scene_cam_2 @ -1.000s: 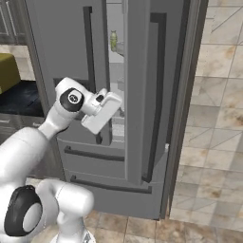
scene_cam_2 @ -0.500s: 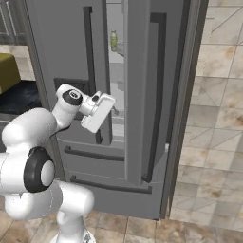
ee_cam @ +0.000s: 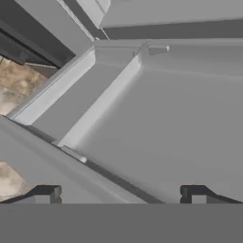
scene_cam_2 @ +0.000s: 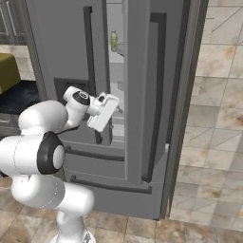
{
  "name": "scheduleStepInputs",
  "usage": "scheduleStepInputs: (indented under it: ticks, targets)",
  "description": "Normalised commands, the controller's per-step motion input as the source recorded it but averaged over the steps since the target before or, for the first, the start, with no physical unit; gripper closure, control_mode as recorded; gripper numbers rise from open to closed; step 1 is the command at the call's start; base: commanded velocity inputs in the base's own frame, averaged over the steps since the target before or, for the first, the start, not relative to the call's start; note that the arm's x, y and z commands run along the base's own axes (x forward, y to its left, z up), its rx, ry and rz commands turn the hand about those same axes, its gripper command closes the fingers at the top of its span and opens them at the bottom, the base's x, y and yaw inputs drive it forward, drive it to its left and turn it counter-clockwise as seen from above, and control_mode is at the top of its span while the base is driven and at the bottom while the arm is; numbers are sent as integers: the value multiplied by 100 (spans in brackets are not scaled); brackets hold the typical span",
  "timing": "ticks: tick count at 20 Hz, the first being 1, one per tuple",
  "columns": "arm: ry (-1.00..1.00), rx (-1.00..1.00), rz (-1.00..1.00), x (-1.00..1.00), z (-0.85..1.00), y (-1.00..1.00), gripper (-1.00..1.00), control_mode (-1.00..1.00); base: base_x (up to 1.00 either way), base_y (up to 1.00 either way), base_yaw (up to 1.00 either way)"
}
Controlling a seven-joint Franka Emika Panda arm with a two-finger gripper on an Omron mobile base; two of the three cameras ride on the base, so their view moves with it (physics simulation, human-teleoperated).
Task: Retrieve the butter from the fridge and place it on a plate on the dining table. Then retrieve the butter knife by the fridge and place it near the plate.
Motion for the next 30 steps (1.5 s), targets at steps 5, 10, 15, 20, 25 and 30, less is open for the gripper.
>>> scheduleStepInputs:
  ticks: [5,10,15,20,25,30]
  targets:
    - [0,0,0,-15,-1,-70,-100,-100,0,0,0]
    - [0,0,0,-6,0,-77,-100,-100,0,0,0]
    - [0,1,0,-29,0,-100,-100,-100,0,0,0]
    - [0,2,2,-20,0,-71,-100,-100,0,0,0]
    - [0,0,0,14,0,58,-100,-100,0,0,0]
    - [0,0,-1,34,0,84,-100,-100,0,0,0]
